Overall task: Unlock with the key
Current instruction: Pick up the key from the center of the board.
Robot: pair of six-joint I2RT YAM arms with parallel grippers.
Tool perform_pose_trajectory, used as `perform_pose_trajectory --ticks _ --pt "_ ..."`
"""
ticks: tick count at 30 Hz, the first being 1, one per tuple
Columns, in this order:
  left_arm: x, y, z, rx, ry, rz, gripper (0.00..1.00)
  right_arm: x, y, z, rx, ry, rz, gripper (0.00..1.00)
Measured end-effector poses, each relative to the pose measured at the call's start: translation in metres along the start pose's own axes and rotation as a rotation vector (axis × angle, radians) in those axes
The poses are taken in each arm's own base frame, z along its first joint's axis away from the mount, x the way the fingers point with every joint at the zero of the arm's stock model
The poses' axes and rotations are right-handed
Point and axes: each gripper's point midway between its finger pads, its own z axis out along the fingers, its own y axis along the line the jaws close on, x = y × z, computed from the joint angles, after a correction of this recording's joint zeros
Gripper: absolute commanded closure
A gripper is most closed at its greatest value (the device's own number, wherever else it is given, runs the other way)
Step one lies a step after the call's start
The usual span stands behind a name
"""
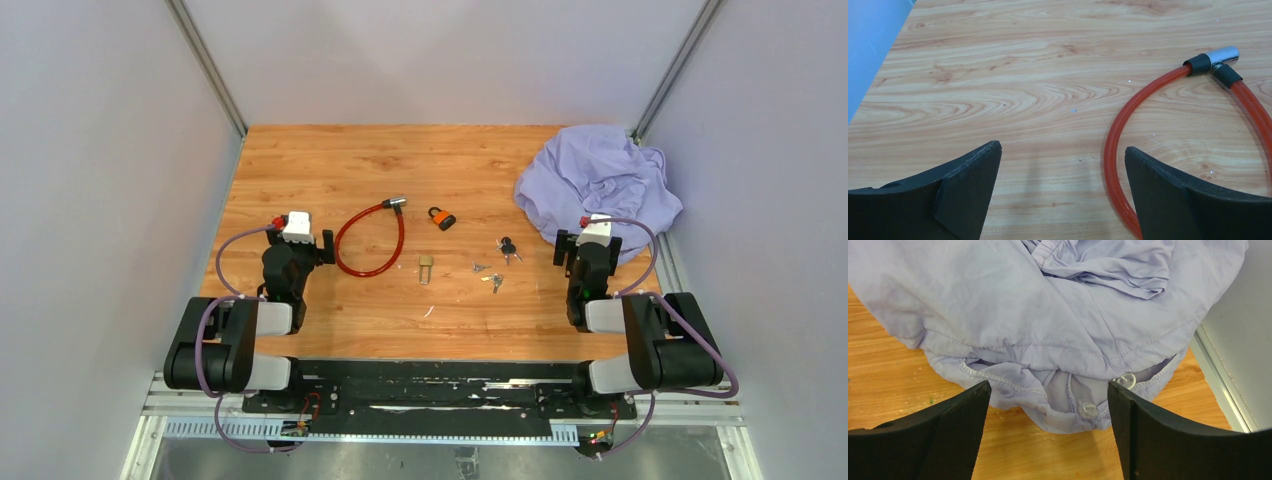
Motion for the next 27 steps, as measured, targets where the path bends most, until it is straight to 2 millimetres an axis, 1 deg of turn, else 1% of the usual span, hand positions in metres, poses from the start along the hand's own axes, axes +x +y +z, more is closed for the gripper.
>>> perform_pose_trajectory --ticks 14,16,17,18,19,20,21,22,23,24,26,27 --pt "0.001 0.0 0.001 -0.001 0.012 0.0 0.02 -0.001 -0.001 0.0 0.006 -0.002 -0.002 0.15" --pt "-0.001 0.002 0.003 -0.006 0.032 0.001 0.02 -0.002 -0.002 -0.002 0.016 0.006 -0.017 0.15" --pt "-0.006 0.002 0.006 -0.007 0.045 0.004 0.02 -0.003 -0.002 -0.003 0.029 0.038 -0.033 0.15" --pt "-0.013 0.003 0.009 -0.006 0.053 0.009 0.02 -0.01 -0.002 -0.002 0.041 0.062 -0.031 0.15" --pt "-0.024 0.004 0.013 -0.004 0.059 0.021 0.02 -0.026 -0.001 0.001 0.049 0.078 -0.022 0.15" --pt "-0.034 0.005 0.016 -0.001 0.059 0.028 0.02 -0.046 0.0 0.005 0.052 0.075 -0.005 0.15" --pt "-0.045 0.005 0.02 0.004 0.064 0.037 0.02 -0.073 0.002 0.008 0.052 0.063 0.024 0.15" --pt "-0.054 0.005 0.022 0.012 0.069 0.048 0.02 -0.096 0.003 0.01 0.05 0.044 0.056 0.14" --pt "-0.061 0.004 0.025 0.024 0.09 0.056 0.02 -0.116 0.003 0.01 0.048 0.03 0.096 0.09" --pt "-0.066 0.003 0.028 0.038 0.111 0.066 0.02 -0.134 0.004 0.009 0.049 0.025 0.157 0.07" --pt "-0.073 0.001 0.031 0.065 0.169 0.079 0.02 -0.142 0.006 0.007 0.043 0.053 0.247 0.05" --pt "-0.077 -0.001 0.032 0.081 0.198 0.087 0.01 -0.139 0.009 0.007 0.023 0.083 0.283 0.05"
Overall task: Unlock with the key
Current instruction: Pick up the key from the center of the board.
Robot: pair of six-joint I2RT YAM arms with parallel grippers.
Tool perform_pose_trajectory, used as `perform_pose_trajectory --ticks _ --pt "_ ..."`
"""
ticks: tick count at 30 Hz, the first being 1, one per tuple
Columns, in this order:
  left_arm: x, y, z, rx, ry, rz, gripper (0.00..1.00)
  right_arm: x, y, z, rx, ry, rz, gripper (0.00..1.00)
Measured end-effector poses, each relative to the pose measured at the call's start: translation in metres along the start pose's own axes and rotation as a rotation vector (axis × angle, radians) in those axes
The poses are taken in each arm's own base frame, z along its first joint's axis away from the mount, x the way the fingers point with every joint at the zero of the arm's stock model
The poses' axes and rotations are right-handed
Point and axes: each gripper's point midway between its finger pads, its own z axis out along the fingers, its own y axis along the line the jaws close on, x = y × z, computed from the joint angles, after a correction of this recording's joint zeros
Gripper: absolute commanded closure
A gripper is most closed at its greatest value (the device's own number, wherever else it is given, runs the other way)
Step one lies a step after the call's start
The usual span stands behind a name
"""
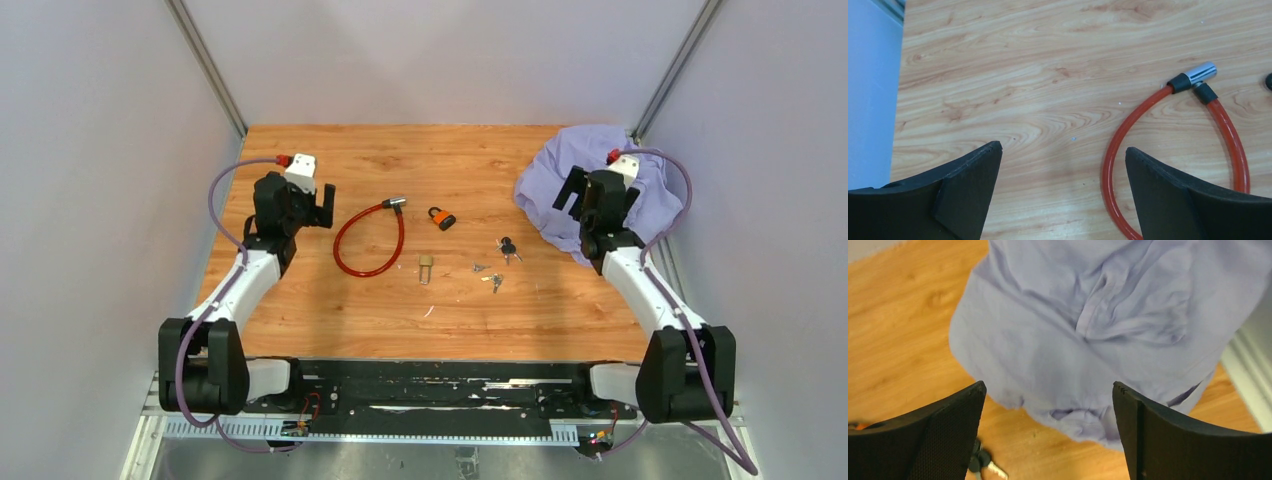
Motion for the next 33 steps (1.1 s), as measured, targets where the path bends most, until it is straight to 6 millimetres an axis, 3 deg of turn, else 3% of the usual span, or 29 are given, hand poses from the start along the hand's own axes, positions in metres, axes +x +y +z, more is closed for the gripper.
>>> perform_pose_trajectory --ticks 6,9,11,14,20,27,33 --pt "-0.004 -0.008 -0.004 0.079 0.132 0.014 0.02 0.081 0.024 -0.009 -0.144 0.335 0.027 0.05" --pt "0.003 -0.014 -0.01 0.113 0.182 0.014 0.01 0.112 0.056 -0.03 -0.235 0.439 -0.042 0.11" --pt "0.009 -0.018 -0.015 0.139 0.219 0.011 0.01 0.125 0.075 -0.042 -0.29 0.476 -0.081 0.21" --pt "0.015 -0.023 -0.02 0.168 0.257 0.01 0.0 0.14 0.093 -0.05 -0.345 0.523 -0.109 0.4" --pt "0.026 -0.032 -0.029 0.225 0.316 0.015 0.02 0.17 0.104 -0.041 -0.355 0.627 -0.133 0.6" --pt "0.034 -0.037 -0.038 0.26 0.357 0.017 0.03 0.178 0.119 -0.03 -0.379 0.678 -0.142 0.67" --pt "0.031 -0.04 -0.04 0.278 0.357 0.013 0.03 0.19 0.125 -0.037 -0.391 0.713 -0.17 0.69"
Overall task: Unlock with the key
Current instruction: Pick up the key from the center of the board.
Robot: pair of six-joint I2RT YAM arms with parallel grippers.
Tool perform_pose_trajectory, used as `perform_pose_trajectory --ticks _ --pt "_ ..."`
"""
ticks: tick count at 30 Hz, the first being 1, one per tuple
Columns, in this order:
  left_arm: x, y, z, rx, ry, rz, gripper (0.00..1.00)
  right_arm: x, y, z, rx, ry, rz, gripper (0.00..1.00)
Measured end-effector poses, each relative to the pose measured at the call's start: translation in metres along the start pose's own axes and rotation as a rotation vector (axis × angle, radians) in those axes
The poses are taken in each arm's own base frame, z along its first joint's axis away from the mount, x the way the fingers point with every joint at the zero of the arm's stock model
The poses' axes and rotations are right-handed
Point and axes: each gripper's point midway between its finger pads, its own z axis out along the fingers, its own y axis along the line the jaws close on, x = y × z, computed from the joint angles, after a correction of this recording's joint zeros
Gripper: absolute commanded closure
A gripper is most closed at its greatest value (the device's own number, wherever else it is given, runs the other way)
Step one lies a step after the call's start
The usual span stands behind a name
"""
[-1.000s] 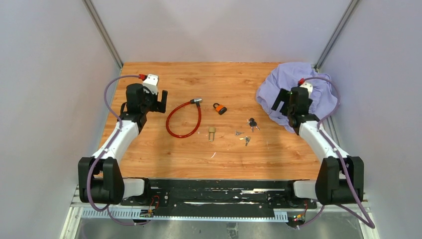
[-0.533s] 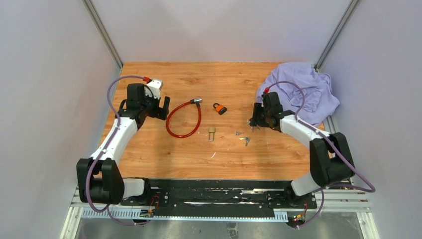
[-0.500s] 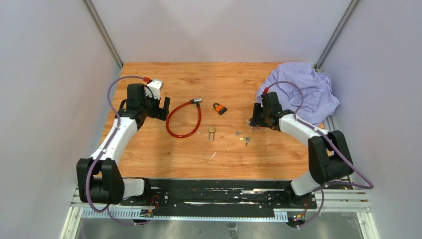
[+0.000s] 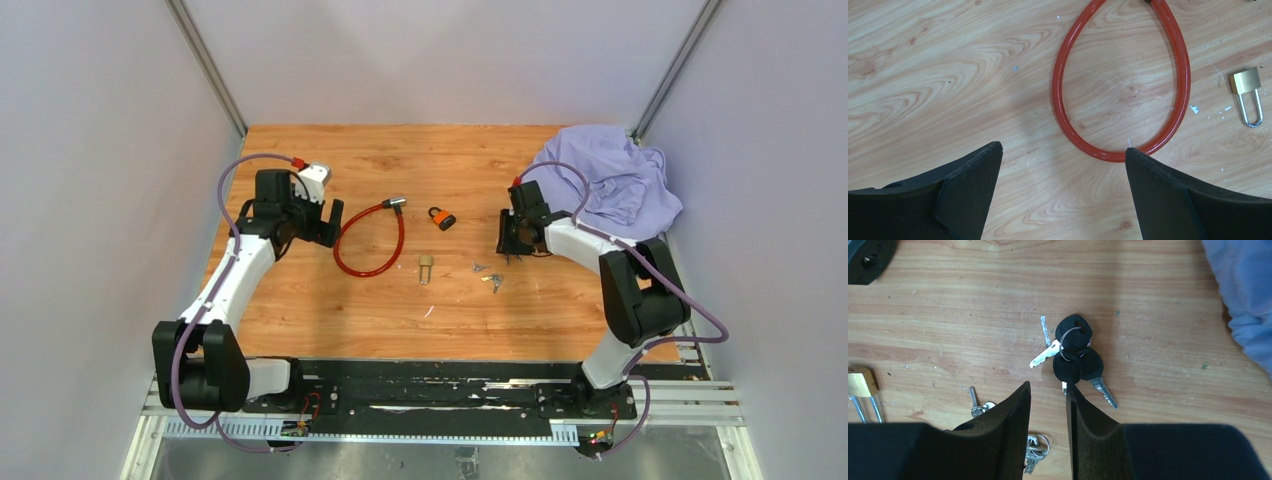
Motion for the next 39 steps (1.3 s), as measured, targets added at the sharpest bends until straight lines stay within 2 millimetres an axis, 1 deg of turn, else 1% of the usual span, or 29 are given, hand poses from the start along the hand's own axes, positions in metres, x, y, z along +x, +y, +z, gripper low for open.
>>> perform_pose_trajectory --ticks 4,7,11,17,20,22,24,25,27,29,39 --pt "-0.002 -0.002 -0.001 0.01 -0.002 0.003 0.03 0.006 -0.001 0.005 0.012 0.025 -0.006 0.7" --pt "-0.003 -0.004 -0.003 0.023 0.001 0.01 0.03 0.006 -0.003 0.009 0.023 0.035 -0.011 0.7" --pt "-0.004 -0.007 -0.005 0.041 0.003 0.019 0.03 0.005 -0.005 0.009 0.037 0.034 -0.024 0.69" --pt "-0.004 -0.008 -0.007 0.052 0.005 0.032 0.03 0.009 -0.008 0.006 0.051 0.055 -0.036 0.68" --pt "-0.003 -0.01 -0.007 0.061 0.006 0.035 0.03 0.002 -0.007 0.003 0.054 0.049 -0.047 0.68" --pt "-0.003 -0.01 -0.008 0.064 0.007 0.037 0.03 -0.007 -0.004 0.001 0.051 0.036 -0.053 0.69" --pt "-0.003 -0.011 -0.009 0.066 0.005 0.04 0.03 -0.016 -0.002 0.002 0.049 0.022 -0.057 0.73" --pt "-0.003 -0.011 -0.01 0.065 0.004 0.042 0.03 -0.018 -0.001 0.004 0.05 0.02 -0.059 0.73" --pt "-0.004 -0.011 -0.011 0.065 0.002 0.047 0.03 -0.017 -0.002 0.008 0.057 0.028 -0.06 0.73" --pt "-0.004 -0.011 -0.012 0.065 0.002 0.054 0.03 -0.011 -0.006 0.012 0.071 0.051 -0.061 0.73" --pt "-0.002 -0.014 -0.014 0.078 0.008 0.058 0.03 -0.011 -0.008 0.013 0.081 0.048 -0.061 0.72"
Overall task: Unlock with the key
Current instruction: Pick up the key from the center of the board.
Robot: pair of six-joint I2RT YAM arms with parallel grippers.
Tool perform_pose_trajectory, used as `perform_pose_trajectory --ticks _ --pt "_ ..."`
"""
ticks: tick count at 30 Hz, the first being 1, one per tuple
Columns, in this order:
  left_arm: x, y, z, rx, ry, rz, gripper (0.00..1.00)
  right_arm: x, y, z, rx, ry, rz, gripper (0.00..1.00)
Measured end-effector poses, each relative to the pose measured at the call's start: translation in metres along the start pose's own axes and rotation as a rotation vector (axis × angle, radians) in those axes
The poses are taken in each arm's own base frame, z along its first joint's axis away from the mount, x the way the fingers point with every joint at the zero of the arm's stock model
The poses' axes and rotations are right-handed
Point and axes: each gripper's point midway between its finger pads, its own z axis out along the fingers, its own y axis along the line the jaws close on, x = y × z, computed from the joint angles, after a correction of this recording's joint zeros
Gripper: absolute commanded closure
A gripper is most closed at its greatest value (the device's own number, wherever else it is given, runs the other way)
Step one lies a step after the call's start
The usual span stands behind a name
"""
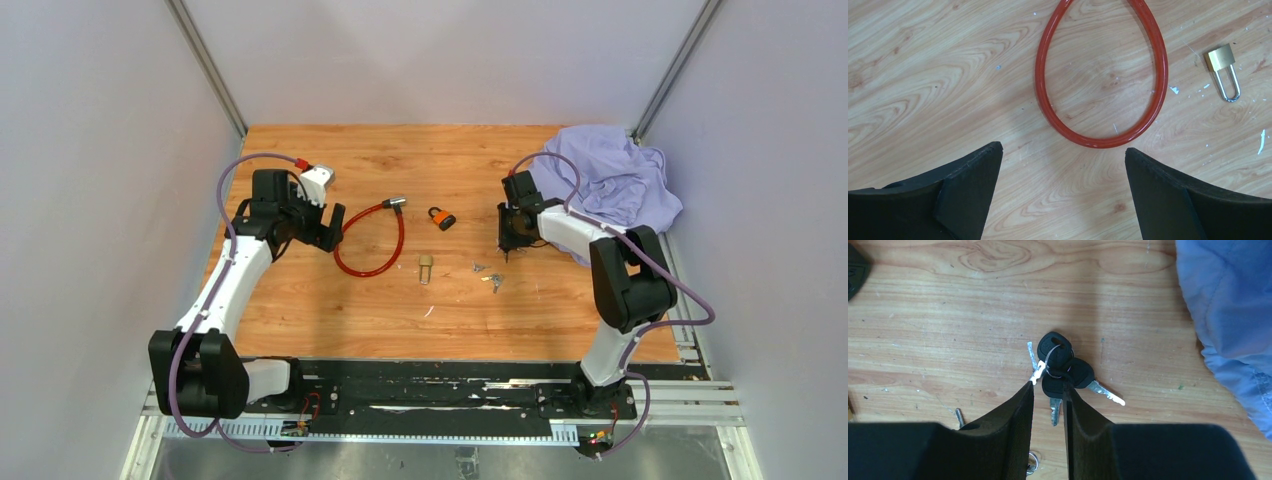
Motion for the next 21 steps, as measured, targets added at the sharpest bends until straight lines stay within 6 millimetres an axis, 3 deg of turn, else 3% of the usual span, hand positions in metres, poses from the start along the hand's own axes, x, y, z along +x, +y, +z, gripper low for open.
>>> perform_pose_trajectory --ticks 7,13,21 --pt "0.0 -0.002 -0.001 0.011 0.001 -0.001 0.04 0.005 -0.008 -0.01 0.038 0.004 -0.015 0.68" --pt "0.0 -0.003 -0.002 0.011 -0.003 0.004 0.04 -0.004 -0.011 -0.031 0.056 -0.035 -0.024 0.65" --pt "0.0 -0.004 -0.004 0.017 0.001 0.013 0.04 0.004 -0.016 -0.02 0.082 0.008 -0.029 0.64"
